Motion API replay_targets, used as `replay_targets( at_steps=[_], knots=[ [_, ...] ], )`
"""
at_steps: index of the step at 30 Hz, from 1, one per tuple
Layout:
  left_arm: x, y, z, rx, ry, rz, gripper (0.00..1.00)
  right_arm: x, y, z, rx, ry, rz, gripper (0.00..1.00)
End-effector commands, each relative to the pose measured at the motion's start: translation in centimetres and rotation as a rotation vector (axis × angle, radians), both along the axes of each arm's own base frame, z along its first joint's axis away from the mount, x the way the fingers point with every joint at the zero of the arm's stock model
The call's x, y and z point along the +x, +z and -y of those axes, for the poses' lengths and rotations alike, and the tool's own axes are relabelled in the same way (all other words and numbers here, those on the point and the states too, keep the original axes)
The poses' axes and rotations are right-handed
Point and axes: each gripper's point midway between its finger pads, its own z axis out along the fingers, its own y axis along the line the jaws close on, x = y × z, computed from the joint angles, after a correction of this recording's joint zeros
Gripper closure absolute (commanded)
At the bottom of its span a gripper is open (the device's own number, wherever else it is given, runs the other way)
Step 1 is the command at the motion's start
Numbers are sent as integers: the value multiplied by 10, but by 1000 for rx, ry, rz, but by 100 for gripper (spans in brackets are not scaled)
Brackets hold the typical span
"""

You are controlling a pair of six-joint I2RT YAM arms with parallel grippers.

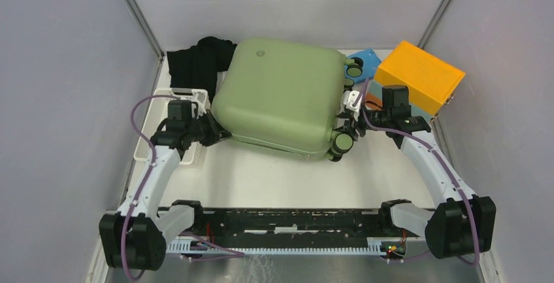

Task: Open, take out, and arrange the luggage
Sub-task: Adjust the luggage at the center of the board.

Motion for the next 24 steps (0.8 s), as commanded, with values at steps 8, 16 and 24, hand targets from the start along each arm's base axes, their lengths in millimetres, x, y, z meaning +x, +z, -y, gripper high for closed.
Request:
replay_targets(
  at_steps=[8, 16, 24],
  knots=[
    [111, 28, -4, 52, 35, 125, 86, -61, -12, -53, 113, 216, -31, 42],
    [159, 30, -2, 72, 12, 138, 84, -63, -6, -77, 171, 254, -67, 41],
    [161, 56, -21, 173, 39, 210, 73, -59, 1, -102, 141, 315, -64, 40]
  ],
)
